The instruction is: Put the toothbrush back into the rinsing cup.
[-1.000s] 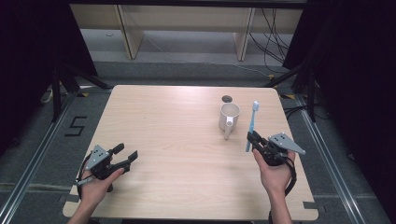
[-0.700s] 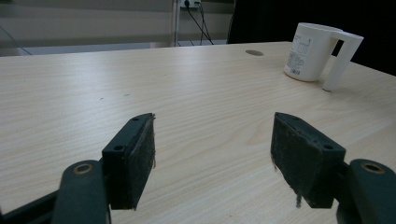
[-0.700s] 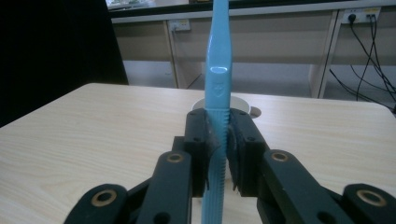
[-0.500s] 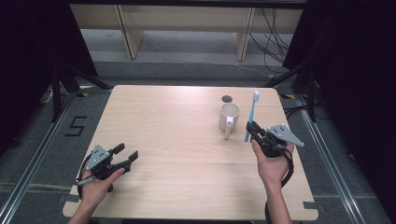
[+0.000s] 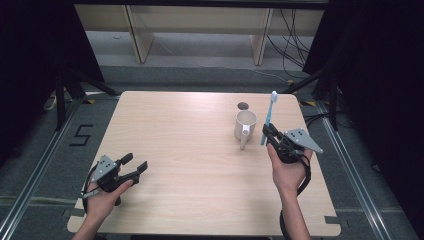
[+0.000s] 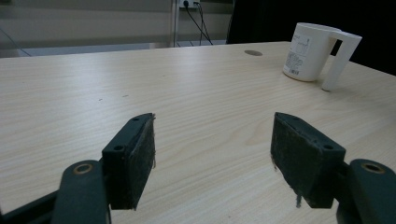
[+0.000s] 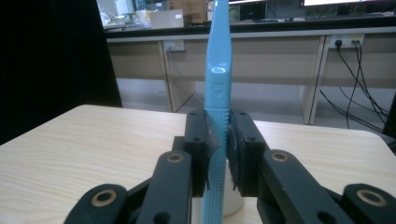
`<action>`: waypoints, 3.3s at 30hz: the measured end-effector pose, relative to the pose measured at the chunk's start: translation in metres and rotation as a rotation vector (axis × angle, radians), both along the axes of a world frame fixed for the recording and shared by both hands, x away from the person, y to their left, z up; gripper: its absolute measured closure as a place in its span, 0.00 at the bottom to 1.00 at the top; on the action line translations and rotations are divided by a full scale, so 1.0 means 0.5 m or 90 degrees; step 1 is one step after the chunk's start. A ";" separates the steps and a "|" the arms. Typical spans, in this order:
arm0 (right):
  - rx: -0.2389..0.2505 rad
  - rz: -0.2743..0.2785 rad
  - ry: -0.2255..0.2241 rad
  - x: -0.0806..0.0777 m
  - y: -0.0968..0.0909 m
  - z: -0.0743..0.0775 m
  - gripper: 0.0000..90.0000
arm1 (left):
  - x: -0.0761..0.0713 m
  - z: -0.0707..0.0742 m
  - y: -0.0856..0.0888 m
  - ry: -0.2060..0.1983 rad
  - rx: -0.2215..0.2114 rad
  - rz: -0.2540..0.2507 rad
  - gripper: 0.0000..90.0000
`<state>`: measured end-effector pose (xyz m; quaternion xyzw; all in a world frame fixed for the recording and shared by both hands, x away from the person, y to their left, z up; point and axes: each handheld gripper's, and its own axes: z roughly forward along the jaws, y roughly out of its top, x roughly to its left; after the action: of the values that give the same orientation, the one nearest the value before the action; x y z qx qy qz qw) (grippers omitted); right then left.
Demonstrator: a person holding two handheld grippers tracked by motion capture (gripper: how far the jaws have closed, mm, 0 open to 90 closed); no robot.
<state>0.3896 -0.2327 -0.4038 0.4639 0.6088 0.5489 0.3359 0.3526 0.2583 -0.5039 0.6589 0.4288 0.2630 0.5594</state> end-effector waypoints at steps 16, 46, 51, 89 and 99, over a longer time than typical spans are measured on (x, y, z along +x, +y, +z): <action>-0.008 -0.010 -0.031 0.025 0.036 0.014 0.88 | 0.000 -0.002 0.000 -0.001 -0.003 -0.001 0.33; 0.013 -0.030 -0.062 0.062 0.069 0.026 0.88 | -0.001 0.000 0.003 0.003 0.002 0.002 0.34; 0.013 -0.032 -0.059 0.068 0.071 0.025 0.88 | 0.000 -0.001 0.002 0.000 0.000 0.000 0.34; -0.003 -0.053 -0.067 0.091 0.086 0.001 0.88 | 0.000 -0.003 0.004 0.001 0.001 0.000 0.34; -0.009 -0.048 -0.065 0.096 0.091 -0.005 0.88 | 0.000 -0.003 0.003 -0.001 0.000 -0.001 0.34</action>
<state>0.4376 -0.1874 -0.4063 0.4555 0.5771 0.5543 0.3902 0.3524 0.2598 -0.5056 0.6590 0.4278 0.2628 0.5600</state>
